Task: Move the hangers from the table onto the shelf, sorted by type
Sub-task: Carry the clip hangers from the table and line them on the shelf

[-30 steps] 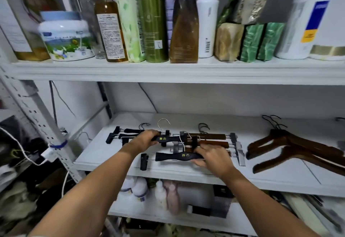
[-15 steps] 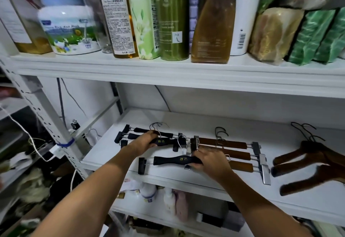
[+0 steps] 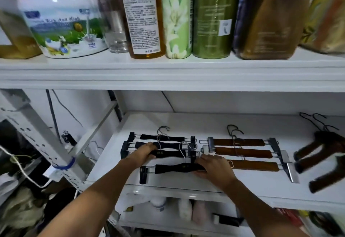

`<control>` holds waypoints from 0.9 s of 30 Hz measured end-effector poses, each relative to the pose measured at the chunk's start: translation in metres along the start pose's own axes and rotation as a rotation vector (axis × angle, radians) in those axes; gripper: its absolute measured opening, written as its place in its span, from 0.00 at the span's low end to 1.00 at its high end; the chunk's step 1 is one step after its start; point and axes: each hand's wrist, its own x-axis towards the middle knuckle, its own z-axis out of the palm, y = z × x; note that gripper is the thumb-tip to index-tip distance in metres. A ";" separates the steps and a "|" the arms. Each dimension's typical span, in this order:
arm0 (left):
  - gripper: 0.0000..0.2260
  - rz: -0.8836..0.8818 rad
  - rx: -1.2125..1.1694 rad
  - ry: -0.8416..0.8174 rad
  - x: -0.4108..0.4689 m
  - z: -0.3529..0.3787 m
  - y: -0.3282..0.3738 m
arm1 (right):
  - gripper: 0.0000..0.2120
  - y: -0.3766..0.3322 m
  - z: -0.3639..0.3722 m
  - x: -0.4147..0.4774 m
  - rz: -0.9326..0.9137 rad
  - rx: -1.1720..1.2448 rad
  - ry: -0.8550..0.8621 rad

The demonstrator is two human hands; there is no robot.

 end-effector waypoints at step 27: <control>0.46 0.204 0.191 -0.114 -0.029 0.011 -0.046 | 0.14 -0.101 0.041 0.055 0.273 -0.036 -0.263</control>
